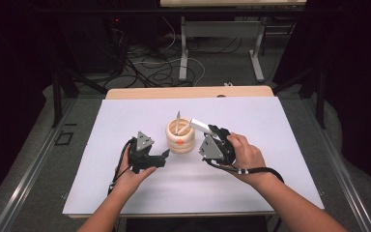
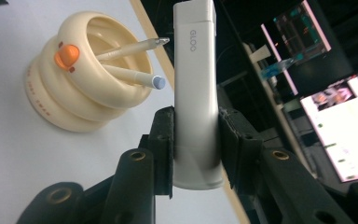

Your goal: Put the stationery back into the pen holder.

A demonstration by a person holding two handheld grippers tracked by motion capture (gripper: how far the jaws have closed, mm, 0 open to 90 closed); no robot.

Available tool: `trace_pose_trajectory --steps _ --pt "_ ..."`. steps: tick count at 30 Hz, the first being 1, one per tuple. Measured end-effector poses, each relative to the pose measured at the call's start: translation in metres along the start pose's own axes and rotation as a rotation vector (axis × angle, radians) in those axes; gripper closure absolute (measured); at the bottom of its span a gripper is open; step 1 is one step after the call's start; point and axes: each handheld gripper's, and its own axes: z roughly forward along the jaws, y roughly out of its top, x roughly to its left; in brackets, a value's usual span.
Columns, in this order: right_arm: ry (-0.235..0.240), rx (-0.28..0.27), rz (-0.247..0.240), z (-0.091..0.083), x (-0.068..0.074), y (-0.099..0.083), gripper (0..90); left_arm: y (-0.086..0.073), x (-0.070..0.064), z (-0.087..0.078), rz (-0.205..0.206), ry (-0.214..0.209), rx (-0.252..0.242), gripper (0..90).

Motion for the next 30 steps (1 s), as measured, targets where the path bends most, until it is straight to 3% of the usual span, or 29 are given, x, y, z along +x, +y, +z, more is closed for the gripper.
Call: trace_pose_trajectory --steps 7,8,10,20,25,30 --pt "-0.066 -0.036 -0.186 0.0 0.004 -0.001 67.6 0.0 0.001 0.0 -0.001 0.003 -0.001 16.3" --pt "-0.051 -0.003 -0.205 -0.002 0.005 0.0 67.6 0.0 0.001 -0.001 -0.001 0.003 0.0 16.3" --pt "-0.081 -0.048 -0.255 0.0 0.008 -0.002 67.6 0.001 0.001 -0.001 0.006 0.004 0.0 16.3" --pt "-0.07 -0.078 -0.464 -0.002 0.013 0.001 67.6 0.009 -0.005 -0.005 0.027 -0.005 -0.015 16.4" --pt "-0.079 -0.095 -0.553 -0.007 0.007 0.007 67.6 0.018 -0.011 -0.01 0.047 -0.037 -0.018 18.5" --pt "-0.05 -0.083 -0.679 -0.012 0.004 0.011 67.6 0.028 -0.018 -0.017 0.056 -0.068 -0.037 21.7"
